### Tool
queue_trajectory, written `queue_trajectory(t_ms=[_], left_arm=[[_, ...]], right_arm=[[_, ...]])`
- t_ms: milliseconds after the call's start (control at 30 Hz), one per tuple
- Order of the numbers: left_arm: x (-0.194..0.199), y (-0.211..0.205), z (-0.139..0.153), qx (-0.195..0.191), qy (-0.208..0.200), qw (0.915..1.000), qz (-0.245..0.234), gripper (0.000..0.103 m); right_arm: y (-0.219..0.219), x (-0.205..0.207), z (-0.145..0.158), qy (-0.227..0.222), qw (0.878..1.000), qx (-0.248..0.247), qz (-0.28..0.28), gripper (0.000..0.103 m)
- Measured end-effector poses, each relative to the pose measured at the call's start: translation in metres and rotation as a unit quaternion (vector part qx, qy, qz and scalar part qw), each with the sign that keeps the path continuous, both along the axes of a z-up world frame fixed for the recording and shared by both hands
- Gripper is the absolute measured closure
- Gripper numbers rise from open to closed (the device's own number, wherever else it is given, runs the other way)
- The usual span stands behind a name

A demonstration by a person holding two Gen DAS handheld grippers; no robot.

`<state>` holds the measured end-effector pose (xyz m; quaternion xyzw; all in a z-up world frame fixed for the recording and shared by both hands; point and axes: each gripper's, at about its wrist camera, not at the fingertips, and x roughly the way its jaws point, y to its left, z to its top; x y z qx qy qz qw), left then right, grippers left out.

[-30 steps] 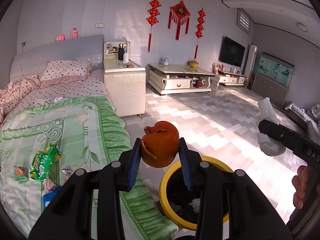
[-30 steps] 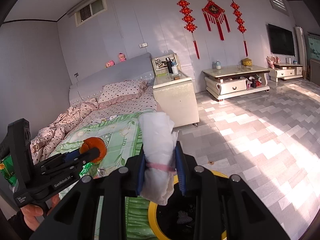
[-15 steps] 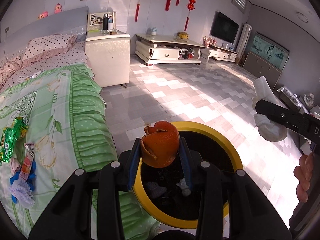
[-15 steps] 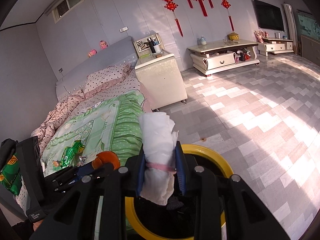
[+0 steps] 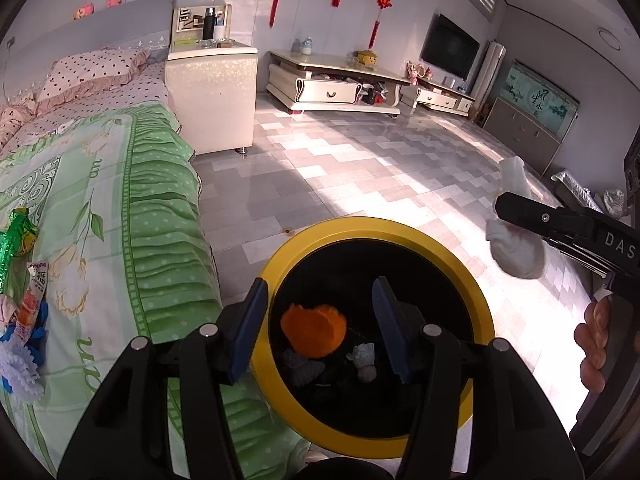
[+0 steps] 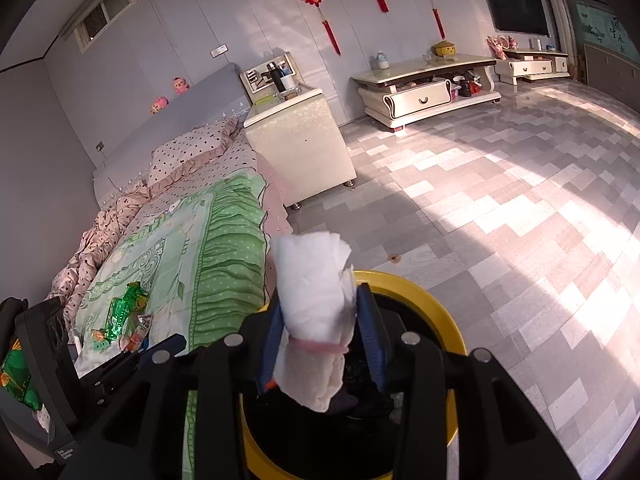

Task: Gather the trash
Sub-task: 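Carry the orange peel and white cloth to the yellow bin and release both, then move both tools back over the bed toward the green snack packets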

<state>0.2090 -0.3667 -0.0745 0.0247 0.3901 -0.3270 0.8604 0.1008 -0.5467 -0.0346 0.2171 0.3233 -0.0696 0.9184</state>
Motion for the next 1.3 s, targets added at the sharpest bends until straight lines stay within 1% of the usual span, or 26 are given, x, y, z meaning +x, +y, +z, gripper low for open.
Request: queue_trajectory(t_ms=[67, 133, 267, 400, 533, 600, 833, 1100, 1300], left_arm=[[0.001, 0.003, 0.000, -0.002, 0.000, 1.0000, 0.002, 0.047], [0.002, 0.008, 0.000, -0.006, 0.000, 1.0000, 0.006, 0.041], [0.006, 0.022, 0.005, -0.011, -0.004, 0.9997, 0.022, 0.032], [0.007, 0.042, 0.015, -0.010, -0.023, 0.9987, 0.045, 0.024], [0.011, 0.071, 0.027, -0.010, -0.042, 0.9966, 0.070, 0.020], [0.014, 0.088, 0.032, -0.011, -0.047, 0.9953, 0.084, 0.020], [0.024, 0.155, 0.051, -0.006, -0.067, 0.9883, 0.137, 0.019], [0.032, 0.233, 0.072, 0.008, -0.095, 0.9755, 0.198, 0.018], [0.042, 0.292, 0.078, 0.022, -0.101, 0.9636, 0.247, 0.017]], right_arm=[[-0.001, 0.000, 0.000, 0.001, 1.000, -0.002, -0.004, 0.063], [0.000, -0.001, 0.001, 0.004, 1.000, -0.003, -0.008, 0.055], [0.002, -0.002, 0.004, 0.007, 1.000, -0.008, -0.019, 0.048], [0.008, -0.002, 0.009, 0.005, 1.000, -0.007, -0.016, 0.038], [0.025, 0.002, 0.017, 0.005, 1.000, -0.010, 0.003, 0.034], [0.036, 0.006, 0.023, 0.003, 1.000, -0.013, 0.012, 0.032], [0.089, 0.022, 0.047, -0.018, 0.998, -0.030, 0.057, 0.032], [0.157, 0.052, 0.073, -0.039, 0.992, -0.030, 0.119, 0.031], [0.206, 0.077, 0.082, -0.043, 0.985, -0.019, 0.165, 0.027]])
